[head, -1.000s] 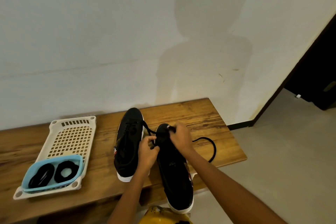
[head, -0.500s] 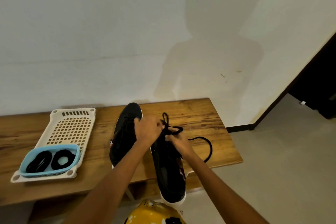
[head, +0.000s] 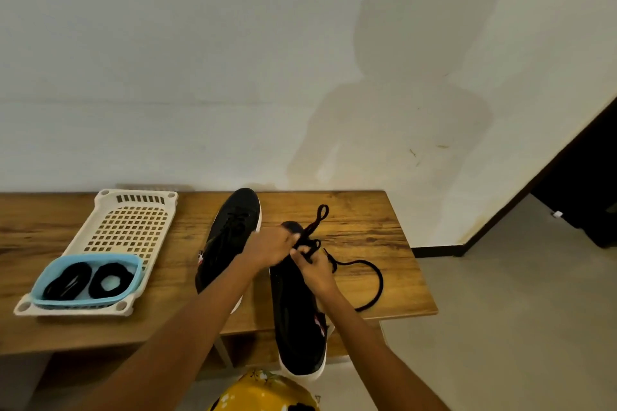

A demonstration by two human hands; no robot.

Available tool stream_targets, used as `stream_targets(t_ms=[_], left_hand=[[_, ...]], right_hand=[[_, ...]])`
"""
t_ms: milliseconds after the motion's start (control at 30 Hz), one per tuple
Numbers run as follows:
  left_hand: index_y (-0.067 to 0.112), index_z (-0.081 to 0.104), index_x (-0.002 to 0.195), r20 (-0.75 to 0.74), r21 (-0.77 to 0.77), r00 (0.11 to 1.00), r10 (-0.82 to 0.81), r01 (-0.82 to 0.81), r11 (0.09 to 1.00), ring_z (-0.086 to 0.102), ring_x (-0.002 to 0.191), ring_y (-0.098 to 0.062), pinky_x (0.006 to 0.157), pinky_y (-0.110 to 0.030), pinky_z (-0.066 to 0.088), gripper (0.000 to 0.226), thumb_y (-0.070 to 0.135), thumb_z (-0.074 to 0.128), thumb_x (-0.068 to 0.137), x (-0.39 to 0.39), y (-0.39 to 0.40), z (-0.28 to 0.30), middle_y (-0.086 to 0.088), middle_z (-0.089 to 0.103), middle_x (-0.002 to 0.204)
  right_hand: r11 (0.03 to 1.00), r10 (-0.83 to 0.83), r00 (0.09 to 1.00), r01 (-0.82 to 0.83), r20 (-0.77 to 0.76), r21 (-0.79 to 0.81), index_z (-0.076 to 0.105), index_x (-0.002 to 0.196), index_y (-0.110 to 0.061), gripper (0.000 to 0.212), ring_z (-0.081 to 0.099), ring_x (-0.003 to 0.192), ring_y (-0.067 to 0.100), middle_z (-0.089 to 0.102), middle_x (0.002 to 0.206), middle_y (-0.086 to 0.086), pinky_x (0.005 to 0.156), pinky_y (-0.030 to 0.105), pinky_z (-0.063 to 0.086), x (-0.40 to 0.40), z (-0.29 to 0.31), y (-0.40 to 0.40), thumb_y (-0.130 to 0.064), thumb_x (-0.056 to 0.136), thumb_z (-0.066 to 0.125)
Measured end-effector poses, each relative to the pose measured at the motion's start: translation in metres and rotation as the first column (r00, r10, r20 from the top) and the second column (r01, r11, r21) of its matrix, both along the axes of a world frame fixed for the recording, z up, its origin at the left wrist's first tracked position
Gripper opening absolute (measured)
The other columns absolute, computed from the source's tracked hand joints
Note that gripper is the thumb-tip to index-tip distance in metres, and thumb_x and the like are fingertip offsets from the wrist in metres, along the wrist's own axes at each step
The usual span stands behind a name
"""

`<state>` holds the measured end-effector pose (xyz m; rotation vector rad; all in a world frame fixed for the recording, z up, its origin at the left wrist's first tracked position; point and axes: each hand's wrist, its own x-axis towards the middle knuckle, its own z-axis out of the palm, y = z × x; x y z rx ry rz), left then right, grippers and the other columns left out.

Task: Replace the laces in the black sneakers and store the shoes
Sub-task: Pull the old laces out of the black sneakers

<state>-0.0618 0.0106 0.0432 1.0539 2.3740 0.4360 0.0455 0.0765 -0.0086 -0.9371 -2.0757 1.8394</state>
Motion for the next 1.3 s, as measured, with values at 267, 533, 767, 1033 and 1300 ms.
stream_targets(t_ms=[267, 533, 767, 1033, 1300], left_hand=[[0.024, 0.060, 0.114, -0.149, -0.006, 0.987, -0.063, 0.062, 0.998, 0.052, 0.114, -0.015, 0.110, -0.045, 0.018, 0.028, 0.029, 0.054, 0.087, -0.003, -0.023, -0.026, 0.005, 0.057, 0.120], [0.031, 0.064, 0.112, -0.427, -0.040, 0.898, -0.104, 0.096, 0.995, 0.054, 0.110, -0.012, 0.107, -0.038, 0.021, 0.024, 0.037, 0.049, 0.095, 0.000, -0.025, -0.024, 0.007, 0.066, 0.108], [0.032, 0.067, 0.111, -0.611, 0.019, 0.785, -0.102, 0.143, 0.990, 0.054, 0.105, -0.016, 0.090, -0.033, 0.032, 0.027, 0.037, 0.045, 0.096, 0.002, -0.029, -0.026, 0.008, 0.065, 0.108], [0.023, 0.076, 0.083, -0.438, 0.411, 0.879, 0.190, 0.008, 0.912, 0.060, 0.075, -0.016, 0.077, -0.031, 0.032, 0.017, 0.025, 0.060, 0.087, 0.017, -0.006, 0.016, 0.004, 0.071, 0.074], [0.013, 0.075, 0.093, 0.288, 0.522, 0.956, -0.052, -0.111, 0.846, 0.063, 0.081, -0.015, 0.078, -0.032, 0.048, 0.016, 0.025, 0.068, 0.084, 0.016, 0.044, 0.085, -0.001, 0.072, 0.086]], right_hand=[[0.988, -0.127, 0.992, 0.124, 0.026, 0.095, 0.072, 0.093, -0.008, 0.025, 0.064, 0.079, 0.017, 0.071, 0.091, 0.010, 0.067, 0.030, 0.050, -0.013, 0.042, 0.037, -0.030, 0.090, 0.061], [0.923, -0.338, 0.941, 0.336, 0.023, -0.185, 0.058, 0.118, -0.011, 0.026, 0.059, 0.084, 0.017, 0.062, 0.099, 0.007, 0.063, 0.024, 0.050, -0.007, 0.052, 0.066, -0.005, 0.093, 0.054], [0.973, -0.222, 0.973, 0.225, 0.061, -0.056, 0.034, 0.127, -0.018, 0.042, 0.056, 0.081, 0.016, 0.051, 0.097, 0.006, 0.067, 0.027, 0.048, -0.001, 0.014, 0.011, -0.005, 0.091, 0.053], [0.993, -0.077, 0.992, 0.086, -0.101, 0.082, 0.053, 0.088, -0.021, 0.009, 0.050, 0.084, 0.017, 0.051, 0.092, 0.004, 0.074, 0.025, 0.043, 0.006, 0.000, -0.027, -0.013, 0.085, 0.057], [0.997, -0.034, 0.999, 0.037, -0.034, 0.073, 0.071, 0.095, -0.023, 0.019, 0.060, 0.083, 0.010, 0.063, 0.085, 0.000, 0.075, 0.025, 0.049, 0.001, -0.001, -0.024, -0.038, 0.089, 0.062]])
